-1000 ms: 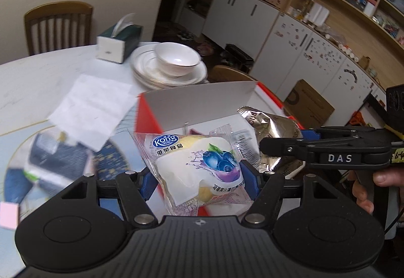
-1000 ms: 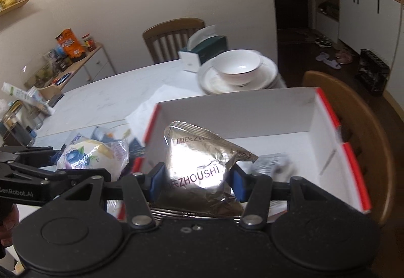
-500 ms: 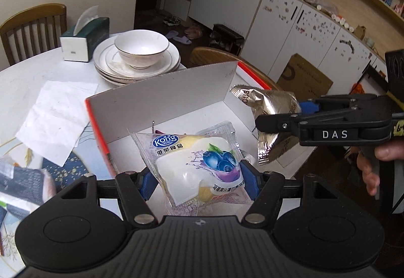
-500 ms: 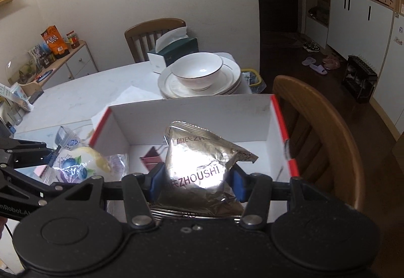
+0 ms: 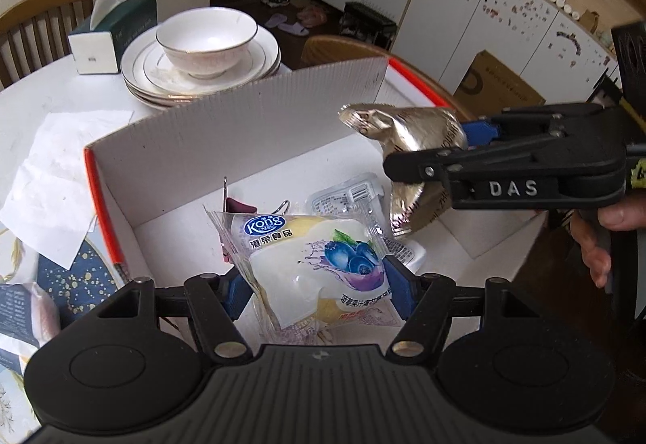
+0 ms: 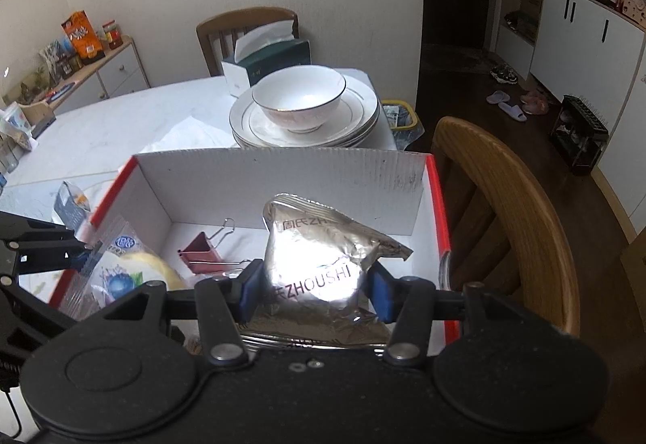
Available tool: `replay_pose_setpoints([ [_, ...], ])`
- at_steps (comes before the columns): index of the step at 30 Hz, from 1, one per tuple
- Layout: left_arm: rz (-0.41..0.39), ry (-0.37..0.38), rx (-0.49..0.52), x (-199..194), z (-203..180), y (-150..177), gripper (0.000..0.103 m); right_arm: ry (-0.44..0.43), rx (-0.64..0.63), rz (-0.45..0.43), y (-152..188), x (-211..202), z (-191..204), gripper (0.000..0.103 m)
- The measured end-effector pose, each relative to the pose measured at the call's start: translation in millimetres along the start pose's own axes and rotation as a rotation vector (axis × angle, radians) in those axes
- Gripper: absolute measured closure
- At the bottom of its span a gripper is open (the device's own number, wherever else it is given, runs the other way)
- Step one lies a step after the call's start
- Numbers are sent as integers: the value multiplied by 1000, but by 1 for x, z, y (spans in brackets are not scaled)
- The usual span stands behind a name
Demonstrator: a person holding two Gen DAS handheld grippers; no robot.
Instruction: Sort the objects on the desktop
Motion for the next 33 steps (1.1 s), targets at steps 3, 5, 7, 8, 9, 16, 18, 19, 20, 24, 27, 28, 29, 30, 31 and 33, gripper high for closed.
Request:
replay_pose_setpoints([
  [3, 20, -7, 2, 8, 1, 2, 36, -5, -5, 20, 0, 11, -2, 51],
  [5, 34, -8, 2, 12, 2, 2, 36, -10, -11, 35, 0, 18, -2, 51],
  [7, 46, -18, 8, 16, 2, 3, 36, -15, -23, 48, 0, 24, 0, 51],
  [8, 52, -19, 10, 18, 3, 3, 37, -14, -28, 56, 0, 27, 0, 51],
  [9, 59, -15, 7, 19, 3, 4, 37, -16, -32, 62, 1, 30, 1, 51],
  [16, 83, -17, 12, 28, 4, 5, 37, -7, -42, 98, 1, 48, 0, 52],
  [18, 90, -18, 14, 30, 4, 6, 37, -1, -40, 111, 2, 52, -1, 52],
  [19, 94, -17, 15, 32, 5, 6, 37, -1, -40, 115, 3, 54, -1, 52],
  [20, 97, -17, 16, 32, 4, 6, 37, 1, -41, 120, 3, 55, -1, 52],
  [24, 111, -13, 14, 37, 5, 8, 37, 6, -44, 136, 5, 60, -2, 52],
  [27, 134, -8, 18, 42, 6, 9, 37, 8, -42, 146, 5, 64, -4, 51],
  [28, 139, -6, 15, 42, 6, 9, 37, 8, -43, 153, 5, 65, -4, 51],
  [29, 142, -4, 13, 43, 6, 9, 37, 8, -42, 157, 5, 66, -4, 51],
  [30, 149, -1, 12, 44, 6, 9, 37, 8, -43, 157, 5, 66, -4, 51],
  [31, 156, 2, 11, 44, 6, 10, 37, 8, -45, 159, 5, 66, -3, 50],
  [33, 170, 3, 12, 46, 5, 9, 37, 7, -45, 162, 5, 65, -4, 50],
])
Point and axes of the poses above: each gripper's, at about its wrist camera, not at the fingertips, and x roughly the way its jaws point, z to its left, y to its underside, the point moved 7 cm from there along x, roughly the way its jaws point, and after that the axes turned 7 degrees about -z, right-handed, at the moved point
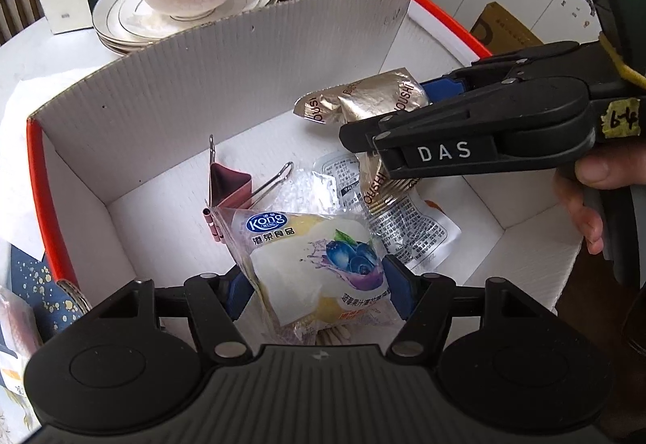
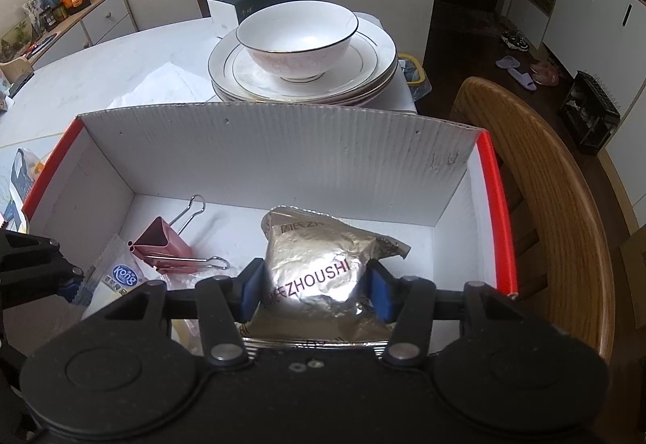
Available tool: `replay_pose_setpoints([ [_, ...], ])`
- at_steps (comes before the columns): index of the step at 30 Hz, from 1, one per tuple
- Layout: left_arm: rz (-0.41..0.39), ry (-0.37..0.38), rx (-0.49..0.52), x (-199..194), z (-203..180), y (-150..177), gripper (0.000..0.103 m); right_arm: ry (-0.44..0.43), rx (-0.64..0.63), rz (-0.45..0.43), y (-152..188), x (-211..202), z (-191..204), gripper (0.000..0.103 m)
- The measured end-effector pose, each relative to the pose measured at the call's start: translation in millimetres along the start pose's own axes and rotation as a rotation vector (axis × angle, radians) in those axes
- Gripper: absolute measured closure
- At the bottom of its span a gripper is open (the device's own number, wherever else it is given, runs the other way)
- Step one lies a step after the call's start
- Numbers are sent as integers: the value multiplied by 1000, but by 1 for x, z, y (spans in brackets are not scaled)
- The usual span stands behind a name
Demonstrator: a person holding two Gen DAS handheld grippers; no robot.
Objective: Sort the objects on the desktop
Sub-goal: 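Open left tool releasing the bread bag while right tool releases the gold packet in the box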
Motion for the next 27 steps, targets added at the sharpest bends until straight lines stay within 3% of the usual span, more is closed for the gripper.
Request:
replay_pose_setpoints([
  [7, 37, 16, 4, 4, -1, -1, 31, -9, -11, 6, 1, -3, 0, 46],
  [11, 15, 28, 3, -2, -2, -1, 29, -13, -20, -7, 1, -9, 2, 37],
  [21, -75, 37, 6, -31, -9, -1, 27, -14, -13, -47, -1, -31, -1, 30],
  [27, -198, 29, -3, -64, -12, -1, 25, -39, -29, -85, -3, -52, 8, 29],
])
Point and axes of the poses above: each gripper's, at about its wrist camera, not at the fingertips, and x roughly the way its jaws point, z to its left, y to its underside, the point moved 7 cm from there along x, roughly the way its jaws point, and after that the axes turned 7 degrees about -z, right-handed, at the moved point
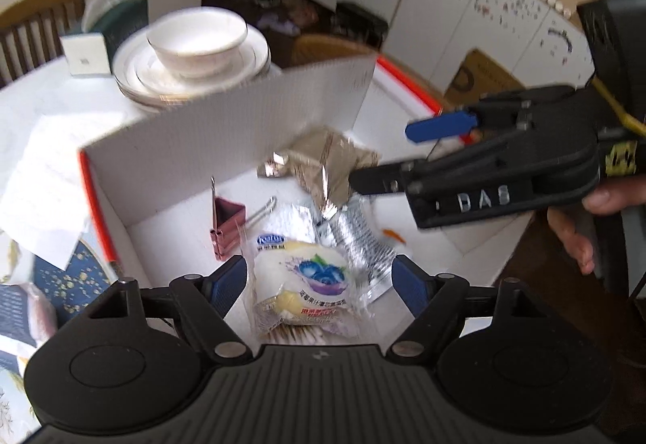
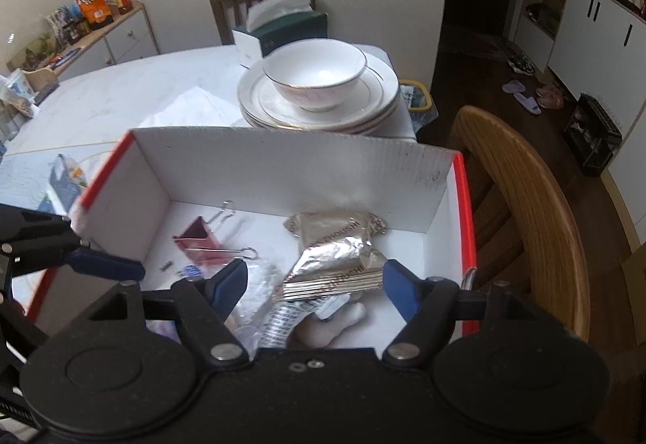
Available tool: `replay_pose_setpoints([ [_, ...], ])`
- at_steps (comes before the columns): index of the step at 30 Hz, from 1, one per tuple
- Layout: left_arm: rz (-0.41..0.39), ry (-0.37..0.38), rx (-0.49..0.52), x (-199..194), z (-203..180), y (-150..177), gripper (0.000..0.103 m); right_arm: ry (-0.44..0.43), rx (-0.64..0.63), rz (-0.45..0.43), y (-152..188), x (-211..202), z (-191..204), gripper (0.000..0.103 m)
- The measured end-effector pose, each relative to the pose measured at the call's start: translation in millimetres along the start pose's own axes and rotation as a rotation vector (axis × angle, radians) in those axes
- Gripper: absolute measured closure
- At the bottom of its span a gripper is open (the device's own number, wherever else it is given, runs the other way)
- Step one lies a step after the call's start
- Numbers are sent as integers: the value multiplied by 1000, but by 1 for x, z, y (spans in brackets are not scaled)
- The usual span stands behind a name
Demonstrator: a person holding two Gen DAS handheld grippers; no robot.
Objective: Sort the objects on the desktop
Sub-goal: 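Open left tool releasing the bread bag while right tool releases the gold packet in the box, then move left tool to the pink sticky-note pad while right tool moves to the tissue pack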
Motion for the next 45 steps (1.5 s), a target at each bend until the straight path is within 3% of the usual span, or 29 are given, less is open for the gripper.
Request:
replay_pose_setpoints([
  [15, -182, -35, -4, -77, 11, 10, 25, -57, -11, -120, -10, -48, 45, 25],
  [36, -262, -151, -58, -171, 140, 65, 18, -129, -92, -223, -32, -39, 183, 15],
  [45, -257, -186, -95, -188, 195, 88, 1, -172, -131, -216, -40, -14, 241, 13],
])
Point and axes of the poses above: each gripper's, at about its wrist camera, not at the fingertips, and x roughly the way its jaws point, z to its left, y to its underside, the point moved 7 cm from there along x, roughly the way its jaws point, and after that the axes turned 7 degrees about -z, right-handed, at the moved point
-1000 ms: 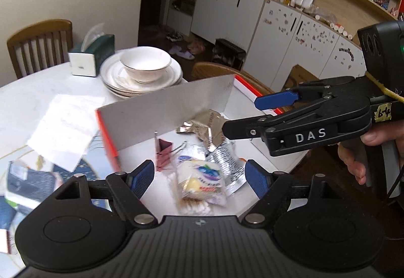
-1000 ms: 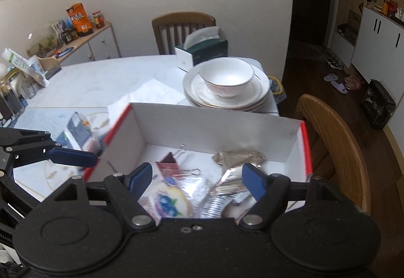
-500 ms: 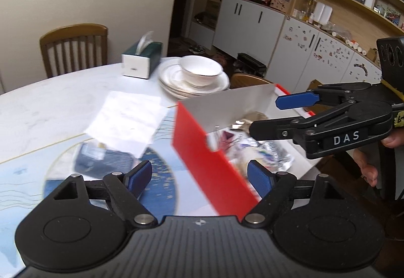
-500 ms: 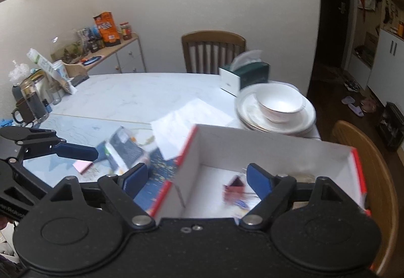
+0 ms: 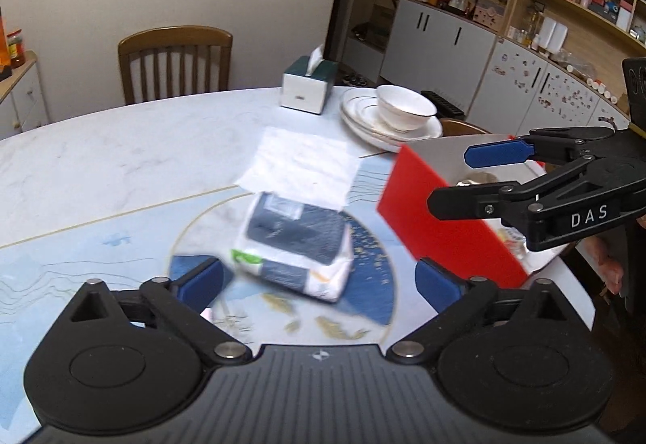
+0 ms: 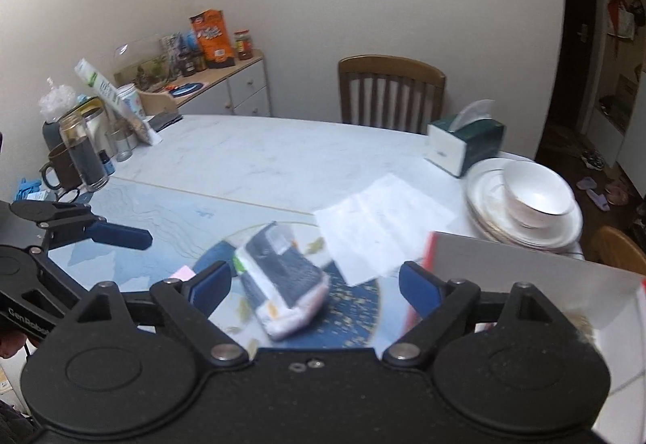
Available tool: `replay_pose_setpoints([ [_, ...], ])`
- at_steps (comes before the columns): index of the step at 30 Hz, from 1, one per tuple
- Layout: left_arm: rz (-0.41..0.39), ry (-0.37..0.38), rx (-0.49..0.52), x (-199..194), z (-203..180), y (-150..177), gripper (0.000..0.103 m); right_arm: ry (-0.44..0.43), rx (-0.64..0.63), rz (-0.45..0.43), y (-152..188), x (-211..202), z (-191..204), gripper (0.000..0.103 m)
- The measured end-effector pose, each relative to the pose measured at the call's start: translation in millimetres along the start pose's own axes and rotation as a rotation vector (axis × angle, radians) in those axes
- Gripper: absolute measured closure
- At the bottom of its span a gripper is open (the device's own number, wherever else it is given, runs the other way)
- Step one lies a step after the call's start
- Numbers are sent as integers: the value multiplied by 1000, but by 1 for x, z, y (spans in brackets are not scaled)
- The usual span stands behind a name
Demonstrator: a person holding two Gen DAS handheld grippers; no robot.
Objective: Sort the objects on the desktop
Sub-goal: 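Move left tool to the pink sticky-note pad while right tool moves to the tissue pack, then close left tool on the pink note pad while right tool grasps the white-grey tissue pack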
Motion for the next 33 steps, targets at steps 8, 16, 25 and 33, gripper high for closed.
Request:
replay_pose_setpoints([
  [8, 46, -27, -20, 11, 43, 21, 0, -17, -17, 33, 4, 33, 26, 12],
  [16, 96, -75, -27, 32, 79, 45, 0, -25, -73, 59, 9, 68, 41, 12],
  [25, 158, -115, -51, 57, 103, 63, 0, -14, -152, 115, 20, 109, 53, 12],
  [33, 159, -135, -47, 68, 106, 69, 0, -5, -264, 168, 35, 137, 60, 12],
])
Point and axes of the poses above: each gripper's, at about its wrist camera, not at the fingertips, and x roughly the way its jaws point, z to its left, y to its underside, the point moved 7 cm from there along x, roughly the way its jaws point, and after that the axes turned 7 degrees about -z, right-handed, at the moved point
